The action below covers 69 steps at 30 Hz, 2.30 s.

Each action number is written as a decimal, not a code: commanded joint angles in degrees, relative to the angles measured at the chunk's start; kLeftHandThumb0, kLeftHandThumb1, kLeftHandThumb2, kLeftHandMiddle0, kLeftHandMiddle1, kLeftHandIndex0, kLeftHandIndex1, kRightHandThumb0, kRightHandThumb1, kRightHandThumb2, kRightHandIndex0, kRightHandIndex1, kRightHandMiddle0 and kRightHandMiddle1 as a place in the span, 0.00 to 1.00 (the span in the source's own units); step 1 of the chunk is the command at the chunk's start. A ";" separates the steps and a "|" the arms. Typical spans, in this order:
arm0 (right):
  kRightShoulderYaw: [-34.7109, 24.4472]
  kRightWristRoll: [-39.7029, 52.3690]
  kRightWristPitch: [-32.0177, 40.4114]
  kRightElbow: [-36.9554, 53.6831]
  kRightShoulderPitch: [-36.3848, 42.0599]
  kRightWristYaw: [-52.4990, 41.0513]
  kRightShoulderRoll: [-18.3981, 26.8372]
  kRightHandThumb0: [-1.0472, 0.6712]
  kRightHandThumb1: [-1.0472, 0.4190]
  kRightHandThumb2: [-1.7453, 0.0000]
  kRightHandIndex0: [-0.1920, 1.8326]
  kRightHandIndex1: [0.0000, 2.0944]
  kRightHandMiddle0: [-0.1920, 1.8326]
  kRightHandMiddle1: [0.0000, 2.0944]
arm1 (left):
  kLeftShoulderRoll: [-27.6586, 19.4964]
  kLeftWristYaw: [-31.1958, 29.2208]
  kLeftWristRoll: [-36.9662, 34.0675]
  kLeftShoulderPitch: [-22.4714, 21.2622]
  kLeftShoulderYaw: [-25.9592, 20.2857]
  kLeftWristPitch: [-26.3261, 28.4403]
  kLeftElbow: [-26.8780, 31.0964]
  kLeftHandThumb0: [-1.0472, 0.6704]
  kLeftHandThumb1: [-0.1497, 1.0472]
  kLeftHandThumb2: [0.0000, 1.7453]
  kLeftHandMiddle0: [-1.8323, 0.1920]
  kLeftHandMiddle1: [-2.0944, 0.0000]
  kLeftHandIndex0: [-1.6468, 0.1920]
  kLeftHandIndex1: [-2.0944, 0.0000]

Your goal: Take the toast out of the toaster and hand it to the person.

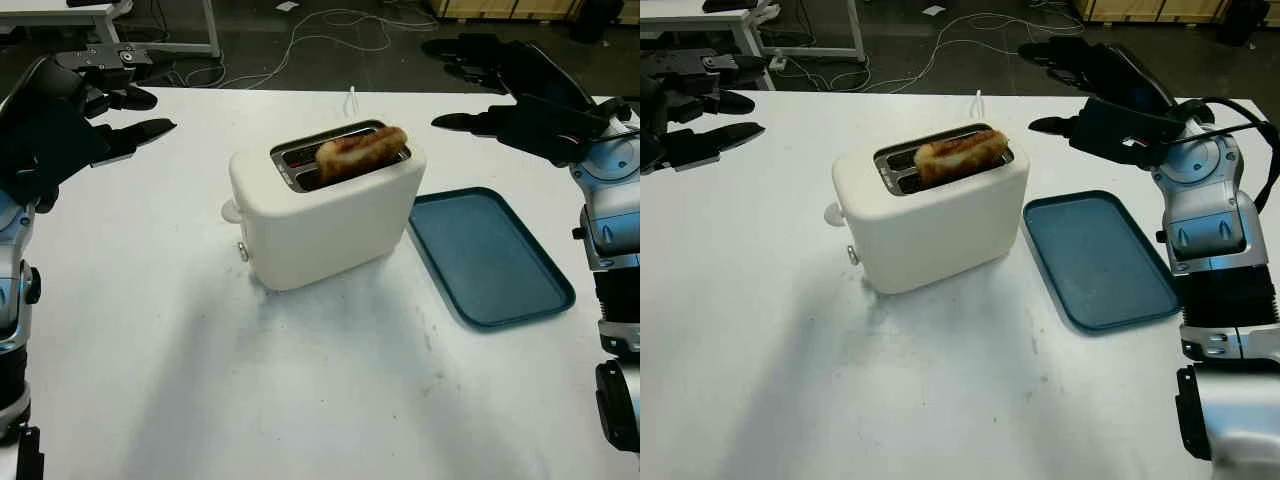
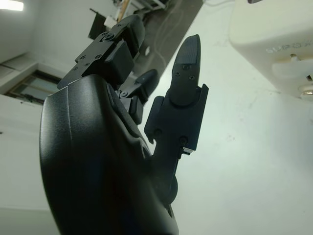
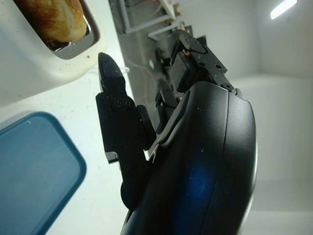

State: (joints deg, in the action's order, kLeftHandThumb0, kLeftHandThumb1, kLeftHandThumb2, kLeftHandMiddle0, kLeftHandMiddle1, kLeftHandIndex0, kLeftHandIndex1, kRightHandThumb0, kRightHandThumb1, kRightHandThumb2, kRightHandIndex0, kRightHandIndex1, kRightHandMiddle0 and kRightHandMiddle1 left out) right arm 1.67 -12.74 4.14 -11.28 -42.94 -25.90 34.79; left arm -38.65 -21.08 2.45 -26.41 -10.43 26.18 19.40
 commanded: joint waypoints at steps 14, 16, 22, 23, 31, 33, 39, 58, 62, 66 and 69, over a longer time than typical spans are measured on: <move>0.22 1.31 -3.12 -2.22 -2.75 -1.28 -0.06 0.55 0.16 0.99 0.35 0.04 0.35 0.02 | 0.25 0.09 -0.07 0.34 -0.22 -0.67 -0.34 0.43 0.89 0.06 0.76 0.63 0.57 0.99; 0.40 1.41 -6.22 -3.91 -4.33 -1.00 -0.27 0.56 0.19 1.00 0.41 0.07 0.38 0.04 | 0.08 0.04 0.09 0.18 0.00 -0.83 -0.42 0.42 0.89 0.06 0.76 0.63 0.57 0.99; 1.48 1.50 -13.28 -9.47 -9.25 -0.29 -2.37 0.61 0.27 1.00 0.49 0.11 0.47 0.07 | 0.18 0.15 0.01 -0.07 0.01 0.31 0.21 0.43 0.89 0.05 0.76 0.62 0.56 0.99; 2.06 0.82 -15.08 -10.72 -9.89 0.48 -2.74 0.62 0.28 1.00 0.52 0.12 0.50 0.08 | 0.17 0.20 0.09 -0.03 0.02 0.15 0.15 0.43 0.89 0.05 0.76 0.63 0.57 0.99; 6.91 -3.95 -22.37 -20.05 -14.78 1.94 -4.29 0.39 0.28 0.99 0.60 0.12 0.57 0.06 | 0.50 0.05 -0.52 -0.02 -0.21 0.29 0.07 0.45 0.89 0.06 0.77 0.62 0.57 0.99; 8.01 -4.62 -23.72 -21.07 -15.54 1.30 -4.33 0.37 0.27 0.99 0.60 0.11 0.56 0.06 | 0.46 0.14 -0.37 0.08 -0.20 -0.09 -0.06 0.44 0.89 0.06 0.77 0.62 0.57 0.99; 11.10 -6.78 -27.99 -22.84 -16.32 0.73 -4.66 0.30 0.28 1.00 0.59 0.13 0.56 0.04 | 0.20 0.27 0.34 0.45 -0.19 -1.18 -0.36 0.43 0.89 0.05 0.77 0.61 0.56 0.99; 12.50 -7.57 -24.85 -19.87 -16.13 -4.87 -5.16 0.26 0.28 1.00 0.55 0.12 0.52 0.01 | 0.33 0.01 0.15 0.73 -0.23 1.50 1.36 0.46 0.89 0.06 0.78 0.63 0.57 0.99; 12.98 -7.59 -25.61 -20.67 -15.94 -5.65 -5.67 0.31 0.28 1.00 0.54 0.14 0.53 0.01 | 0.45 0.05 0.01 0.81 -0.20 2.26 1.68 0.45 0.89 0.07 0.79 0.63 0.58 0.99; 13.67 -8.16 -24.95 -20.97 -15.80 -6.20 -6.18 0.31 0.28 1.00 0.54 0.15 0.53 0.01 | 0.15 0.13 0.42 1.20 -0.30 1.22 1.43 0.44 0.89 0.06 0.78 0.63 0.57 0.99; 14.33 -8.33 -25.22 -21.45 -15.51 -6.36 -6.64 0.32 0.29 1.00 0.54 0.16 0.54 0.01 | 0.19 0.24 0.49 1.25 -0.28 2.24 2.17 0.45 0.89 0.06 0.78 0.64 0.58 0.99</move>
State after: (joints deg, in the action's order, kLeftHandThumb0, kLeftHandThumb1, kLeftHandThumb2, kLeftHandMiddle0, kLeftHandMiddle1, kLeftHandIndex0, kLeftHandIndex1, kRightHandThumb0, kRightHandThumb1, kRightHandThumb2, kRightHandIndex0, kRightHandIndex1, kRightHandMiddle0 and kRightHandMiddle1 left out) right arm 15.50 -20.71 -21.40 -32.27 -58.47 -31.82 28.61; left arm -38.09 -21.02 2.54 -25.83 -10.41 27.96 20.74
